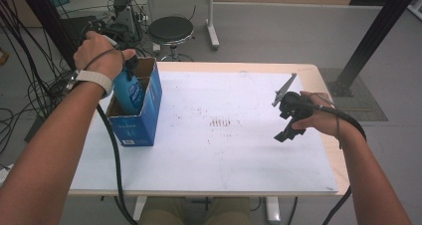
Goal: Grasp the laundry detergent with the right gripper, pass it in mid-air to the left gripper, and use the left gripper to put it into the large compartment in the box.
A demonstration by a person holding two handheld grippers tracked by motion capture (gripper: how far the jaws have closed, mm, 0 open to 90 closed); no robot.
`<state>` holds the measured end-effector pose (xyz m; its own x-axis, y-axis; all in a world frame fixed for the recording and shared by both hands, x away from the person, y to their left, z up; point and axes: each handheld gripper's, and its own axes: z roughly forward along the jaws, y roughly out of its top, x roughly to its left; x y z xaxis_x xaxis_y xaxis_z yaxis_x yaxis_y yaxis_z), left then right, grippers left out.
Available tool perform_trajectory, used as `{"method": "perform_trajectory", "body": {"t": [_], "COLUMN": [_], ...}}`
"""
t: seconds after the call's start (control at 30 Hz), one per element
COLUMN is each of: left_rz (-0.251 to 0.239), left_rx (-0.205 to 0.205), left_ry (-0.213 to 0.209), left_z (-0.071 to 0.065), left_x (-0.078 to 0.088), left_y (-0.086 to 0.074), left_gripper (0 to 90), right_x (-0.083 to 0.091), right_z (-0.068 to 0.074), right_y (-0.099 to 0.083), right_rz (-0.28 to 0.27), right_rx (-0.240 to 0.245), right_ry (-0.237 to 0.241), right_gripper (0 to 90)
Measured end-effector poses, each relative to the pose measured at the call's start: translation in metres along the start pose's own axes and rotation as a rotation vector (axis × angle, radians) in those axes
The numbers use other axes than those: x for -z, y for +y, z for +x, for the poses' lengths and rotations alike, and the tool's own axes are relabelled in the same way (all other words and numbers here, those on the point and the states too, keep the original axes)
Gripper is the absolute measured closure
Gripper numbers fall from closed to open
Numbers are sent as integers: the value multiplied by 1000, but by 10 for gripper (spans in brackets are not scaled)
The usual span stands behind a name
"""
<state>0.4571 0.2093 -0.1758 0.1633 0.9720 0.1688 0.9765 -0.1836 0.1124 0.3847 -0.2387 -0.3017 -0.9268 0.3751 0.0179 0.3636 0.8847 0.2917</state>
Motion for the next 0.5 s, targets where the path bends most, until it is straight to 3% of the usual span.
{"method": "perform_trajectory", "body": {"t": [0.5], "left_rz": [11], "left_rx": [-1], "left_ry": [-2], "left_z": [-2], "left_x": [-29], "left_y": [-2], "left_gripper": [380], "right_x": [-4], "right_z": [-2], "right_y": [-1], "right_rz": [3], "right_rx": [-10], "right_ry": [7], "right_gripper": [111]}}
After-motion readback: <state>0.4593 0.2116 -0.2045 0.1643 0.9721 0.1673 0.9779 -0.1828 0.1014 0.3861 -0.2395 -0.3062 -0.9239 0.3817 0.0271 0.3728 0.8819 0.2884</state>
